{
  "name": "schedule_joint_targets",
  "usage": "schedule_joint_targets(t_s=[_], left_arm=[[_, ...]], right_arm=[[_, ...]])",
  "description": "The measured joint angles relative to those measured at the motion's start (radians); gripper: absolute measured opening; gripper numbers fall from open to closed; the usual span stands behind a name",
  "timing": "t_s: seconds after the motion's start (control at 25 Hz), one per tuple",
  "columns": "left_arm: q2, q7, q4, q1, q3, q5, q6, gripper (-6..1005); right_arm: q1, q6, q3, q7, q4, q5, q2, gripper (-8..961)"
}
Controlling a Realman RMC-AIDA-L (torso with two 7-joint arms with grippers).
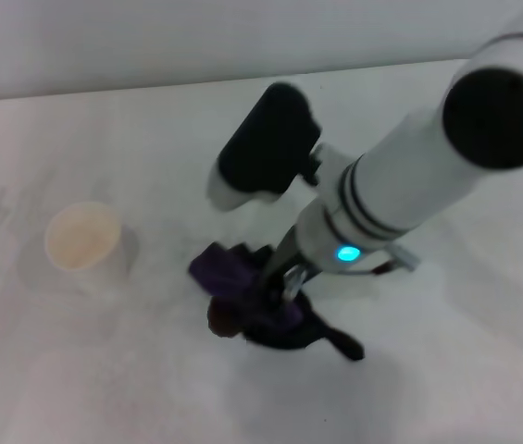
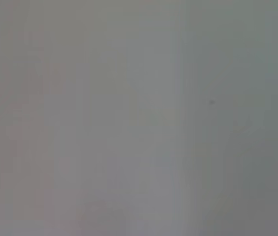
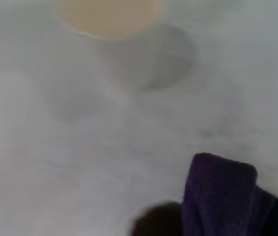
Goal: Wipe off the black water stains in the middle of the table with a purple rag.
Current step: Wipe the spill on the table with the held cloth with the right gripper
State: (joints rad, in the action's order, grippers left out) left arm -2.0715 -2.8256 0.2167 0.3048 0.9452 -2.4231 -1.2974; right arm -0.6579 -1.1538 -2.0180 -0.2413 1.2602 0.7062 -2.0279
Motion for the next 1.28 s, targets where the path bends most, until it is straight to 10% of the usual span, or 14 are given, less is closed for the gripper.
schedule_joint_targets(t_s=[0.4, 0.96, 1.28], left_arm=[[0.006, 0.0, 0.022, 0.004, 0.0, -0.02, 0.021, 883], [0.017, 0.001, 0.024, -0.04, -0.001, -0.021, 0.012, 883], [0.006, 0.002, 0.026, -0.065, -0.052, -0.02, -0.009, 883]], right_arm=[[-0.013, 0.148, -0.17, 0.1, 0.022, 0.125, 0.0, 95], [0.036, 0.126, -0.008, 0.092, 0.023, -0.019, 0.009, 93], [0.038, 0.159, -0.118, 0.127, 0.019, 0.019, 0.0, 92]])
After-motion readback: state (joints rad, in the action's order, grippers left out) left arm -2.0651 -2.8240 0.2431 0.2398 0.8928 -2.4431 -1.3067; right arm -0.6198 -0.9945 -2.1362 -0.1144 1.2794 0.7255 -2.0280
